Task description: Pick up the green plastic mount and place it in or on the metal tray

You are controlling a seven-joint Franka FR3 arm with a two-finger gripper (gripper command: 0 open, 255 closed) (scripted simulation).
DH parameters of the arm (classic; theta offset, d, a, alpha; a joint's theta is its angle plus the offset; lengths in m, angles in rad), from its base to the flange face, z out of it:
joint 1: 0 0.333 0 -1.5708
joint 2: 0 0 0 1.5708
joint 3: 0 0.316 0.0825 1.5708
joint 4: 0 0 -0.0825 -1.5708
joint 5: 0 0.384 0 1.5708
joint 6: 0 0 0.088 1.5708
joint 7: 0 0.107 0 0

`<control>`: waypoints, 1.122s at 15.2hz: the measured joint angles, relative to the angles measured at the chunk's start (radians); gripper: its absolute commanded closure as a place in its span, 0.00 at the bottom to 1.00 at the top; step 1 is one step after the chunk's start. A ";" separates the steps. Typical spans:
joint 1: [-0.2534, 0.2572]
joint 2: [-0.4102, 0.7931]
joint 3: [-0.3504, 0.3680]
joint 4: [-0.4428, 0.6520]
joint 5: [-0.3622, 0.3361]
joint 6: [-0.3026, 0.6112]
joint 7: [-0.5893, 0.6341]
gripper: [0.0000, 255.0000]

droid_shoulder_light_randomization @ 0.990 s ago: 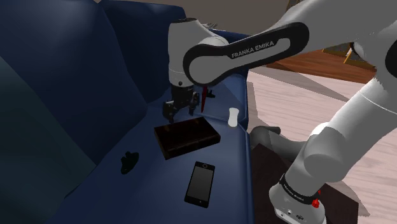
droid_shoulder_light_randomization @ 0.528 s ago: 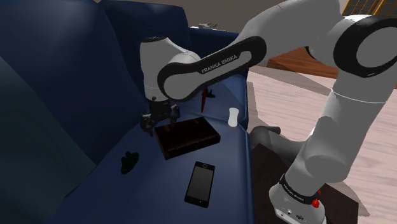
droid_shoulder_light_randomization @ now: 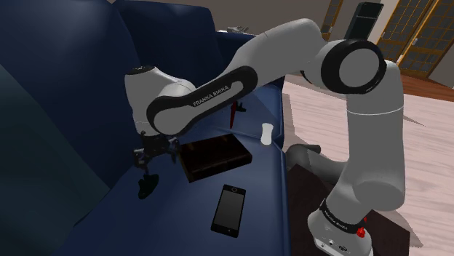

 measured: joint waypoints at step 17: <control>0.100 0.262 -0.051 0.215 -0.066 0.027 0.079 0.00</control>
